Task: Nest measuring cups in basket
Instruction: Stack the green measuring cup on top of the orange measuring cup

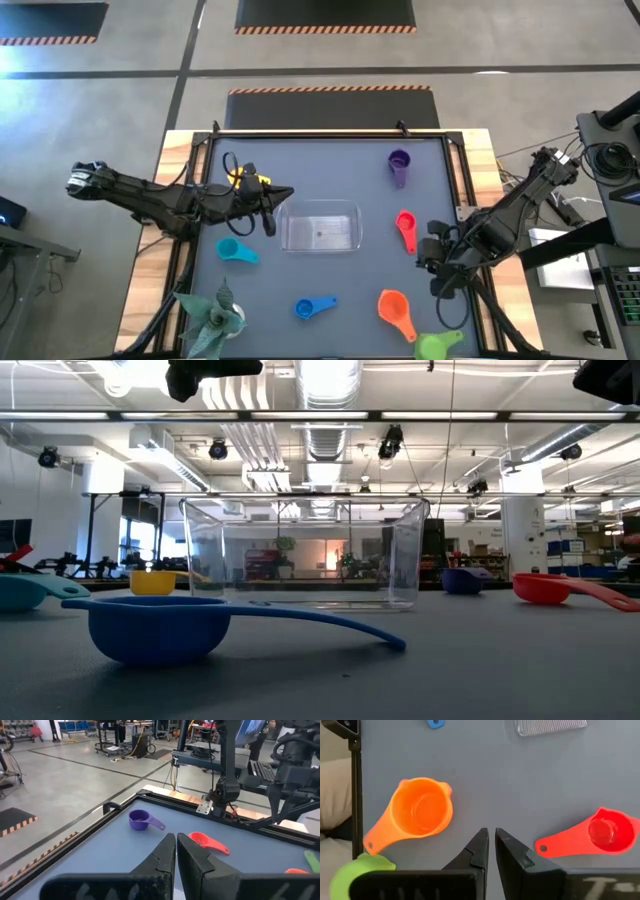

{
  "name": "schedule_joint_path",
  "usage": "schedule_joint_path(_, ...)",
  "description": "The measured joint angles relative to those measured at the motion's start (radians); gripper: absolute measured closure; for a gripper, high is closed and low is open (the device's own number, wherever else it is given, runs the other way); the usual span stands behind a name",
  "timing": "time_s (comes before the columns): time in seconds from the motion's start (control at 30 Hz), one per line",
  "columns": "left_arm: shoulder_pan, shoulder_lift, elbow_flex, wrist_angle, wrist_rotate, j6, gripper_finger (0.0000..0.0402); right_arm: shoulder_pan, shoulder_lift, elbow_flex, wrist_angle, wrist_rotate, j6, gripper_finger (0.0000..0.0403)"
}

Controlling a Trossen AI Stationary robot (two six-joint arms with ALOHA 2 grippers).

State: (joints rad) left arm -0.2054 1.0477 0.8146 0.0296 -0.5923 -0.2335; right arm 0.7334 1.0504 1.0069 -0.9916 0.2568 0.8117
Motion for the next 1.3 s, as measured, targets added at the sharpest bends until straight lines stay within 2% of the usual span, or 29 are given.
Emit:
schedule_joint_path(0.2,0.000,0.025,0.000,0.006,0.000,-0.064,0.0402,0.019,0.000,0.000,0.000,-0.002,0.017,0.0381)
schedule_joint_path(0.73,0.000,0.175,0.010,0.171,0.002,-0.068,0.0402,0.116,-0.001,-0.007,0.000,-0.013,0.082,0.0380)
schedule_joint_path(1.1,-0.002,0.296,0.129,0.152,0.003,-0.069,0.0402,0.153,0.000,-0.049,0.008,-0.026,0.133,0.0377)
schedule_joint_path(1.3,-0.003,0.367,0.223,0.034,0.101,-0.072,0.0402,0.153,0.004,-0.093,0.126,-0.133,0.134,0.0341)
